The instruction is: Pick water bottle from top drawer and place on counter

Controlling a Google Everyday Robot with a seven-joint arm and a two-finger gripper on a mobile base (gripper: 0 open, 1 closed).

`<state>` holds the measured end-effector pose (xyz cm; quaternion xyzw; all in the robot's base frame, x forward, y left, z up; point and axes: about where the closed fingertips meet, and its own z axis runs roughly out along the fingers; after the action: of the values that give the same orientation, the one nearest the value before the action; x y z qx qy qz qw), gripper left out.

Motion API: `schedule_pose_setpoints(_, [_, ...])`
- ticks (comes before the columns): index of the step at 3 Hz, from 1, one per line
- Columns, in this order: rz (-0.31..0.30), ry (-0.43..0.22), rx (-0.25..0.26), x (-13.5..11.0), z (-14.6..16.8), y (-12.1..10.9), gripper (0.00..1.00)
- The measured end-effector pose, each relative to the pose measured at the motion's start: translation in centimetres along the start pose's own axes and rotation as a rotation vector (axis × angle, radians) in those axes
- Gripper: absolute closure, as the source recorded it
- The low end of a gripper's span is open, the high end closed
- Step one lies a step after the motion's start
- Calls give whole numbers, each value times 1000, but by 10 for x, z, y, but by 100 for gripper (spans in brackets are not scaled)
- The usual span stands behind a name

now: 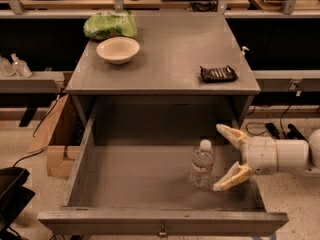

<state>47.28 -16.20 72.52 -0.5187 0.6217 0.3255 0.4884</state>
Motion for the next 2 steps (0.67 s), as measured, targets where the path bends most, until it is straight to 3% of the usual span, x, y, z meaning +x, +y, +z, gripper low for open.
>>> schedule_pose_setpoints(1, [17,-44,-7,14,10,-9,0])
schedule_pose_setpoints(2, [26,-70,-28,13,30,-18,23])
